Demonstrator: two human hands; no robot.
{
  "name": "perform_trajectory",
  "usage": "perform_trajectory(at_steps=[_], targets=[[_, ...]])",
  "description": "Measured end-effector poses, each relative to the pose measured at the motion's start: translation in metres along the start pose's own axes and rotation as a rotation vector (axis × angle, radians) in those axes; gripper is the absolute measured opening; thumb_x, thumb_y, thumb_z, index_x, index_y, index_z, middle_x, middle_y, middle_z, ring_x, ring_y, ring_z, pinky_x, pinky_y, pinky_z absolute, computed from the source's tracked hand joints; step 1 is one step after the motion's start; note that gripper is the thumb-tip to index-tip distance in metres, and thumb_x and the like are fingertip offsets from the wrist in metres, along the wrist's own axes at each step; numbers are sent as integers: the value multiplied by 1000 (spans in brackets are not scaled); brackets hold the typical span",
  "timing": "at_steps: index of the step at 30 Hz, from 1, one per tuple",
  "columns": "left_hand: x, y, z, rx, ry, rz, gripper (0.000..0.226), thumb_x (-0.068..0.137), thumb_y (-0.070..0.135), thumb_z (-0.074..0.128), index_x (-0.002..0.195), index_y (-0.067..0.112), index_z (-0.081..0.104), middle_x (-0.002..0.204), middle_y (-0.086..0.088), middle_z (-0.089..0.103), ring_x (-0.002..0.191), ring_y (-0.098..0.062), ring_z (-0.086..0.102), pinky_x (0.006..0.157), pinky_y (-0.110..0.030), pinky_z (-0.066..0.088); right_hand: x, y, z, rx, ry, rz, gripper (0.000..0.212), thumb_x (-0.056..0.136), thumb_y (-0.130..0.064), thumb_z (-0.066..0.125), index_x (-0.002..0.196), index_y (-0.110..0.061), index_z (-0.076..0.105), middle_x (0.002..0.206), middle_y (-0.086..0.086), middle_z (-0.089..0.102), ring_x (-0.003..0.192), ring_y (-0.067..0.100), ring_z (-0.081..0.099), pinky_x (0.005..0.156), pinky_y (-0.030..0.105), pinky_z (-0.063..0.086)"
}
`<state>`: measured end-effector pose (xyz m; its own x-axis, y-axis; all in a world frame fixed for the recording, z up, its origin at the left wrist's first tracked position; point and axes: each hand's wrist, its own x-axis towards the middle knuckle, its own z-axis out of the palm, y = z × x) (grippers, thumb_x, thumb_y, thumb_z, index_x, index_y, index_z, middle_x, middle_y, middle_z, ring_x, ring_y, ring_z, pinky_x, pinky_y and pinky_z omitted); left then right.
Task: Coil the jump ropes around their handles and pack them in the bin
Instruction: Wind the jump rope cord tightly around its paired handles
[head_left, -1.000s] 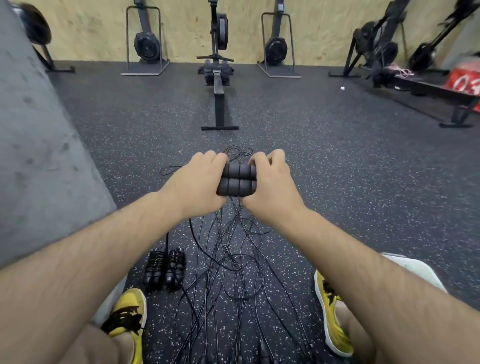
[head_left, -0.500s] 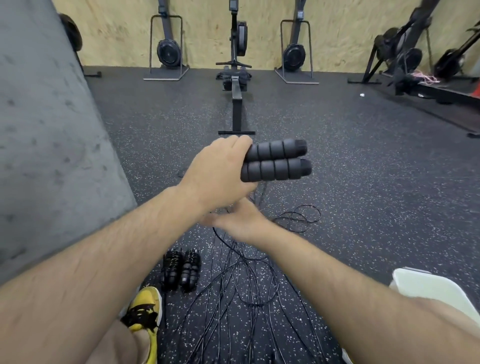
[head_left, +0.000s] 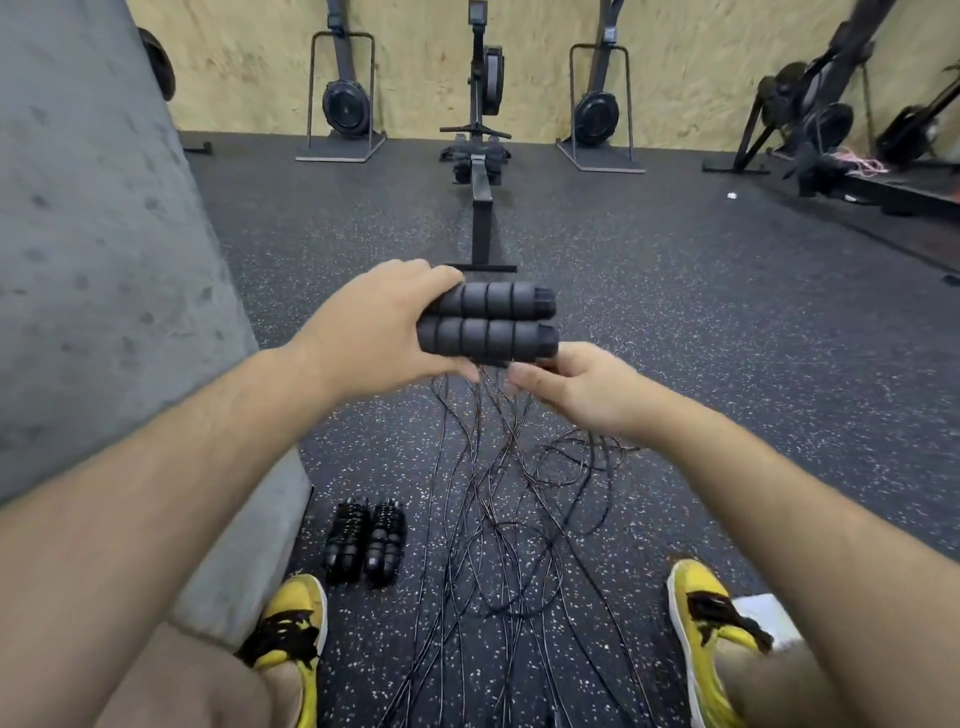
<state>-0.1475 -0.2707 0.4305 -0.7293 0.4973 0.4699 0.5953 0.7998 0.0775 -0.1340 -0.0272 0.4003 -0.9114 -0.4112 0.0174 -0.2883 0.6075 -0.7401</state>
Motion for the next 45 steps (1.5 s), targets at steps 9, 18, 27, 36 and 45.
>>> perform_trajectory(at_steps=[9, 18, 27, 36, 45], targets=[[6, 18, 26, 271, 11, 43, 78, 67, 79, 62, 110, 14, 58, 91, -6, 58, 81, -32, 55, 69, -41, 47, -25, 1, -27, 35, 168, 110, 43, 91, -56, 60, 71, -18, 57, 60, -5, 43, 52, 12, 36, 52, 26, 28], [9, 43, 33, 375, -42, -17, 99, 62, 98, 45, 123, 21, 57, 92, -2, 61, 83, -28, 62, 64, -35, 45, -29, 3, -18, -290, 409, 104, 32, 86, -49, 69, 81, -18, 63, 66, -8, 55, 67, 16, 53, 57, 30, 35], [9, 31, 43, 337, -55, -19, 74, 72, 93, 41, 120, 38, 55, 81, 5, 53, 80, -27, 62, 61, -32, 45, -47, -12, -32, -770, 273, -192, 25, 100, -35, 40, 106, -21, 60, 103, 1, 64, 95, 28, 62, 80, 40, 51], [3, 45, 32, -58, -151, 164, 70, 74, 87, 48, 120, 35, 56, 93, 14, 63, 87, -12, 60, 76, -30, 48, -28, 23, -70, -568, 373, -258, 21, 101, -42, 47, 101, -30, 65, 94, -9, 62, 90, 18, 58, 77, 36, 48], [6, 59, 35, -111, 102, -16, 59, 77, 81, 52, 110, 32, 57, 83, 8, 58, 80, -20, 56, 71, -33, 45, -20, 21, 9, -182, 148, -13, 17, 103, -10, 40, 98, -16, 54, 75, -10, 51, 64, 5, 46, 50, 13, 32]])
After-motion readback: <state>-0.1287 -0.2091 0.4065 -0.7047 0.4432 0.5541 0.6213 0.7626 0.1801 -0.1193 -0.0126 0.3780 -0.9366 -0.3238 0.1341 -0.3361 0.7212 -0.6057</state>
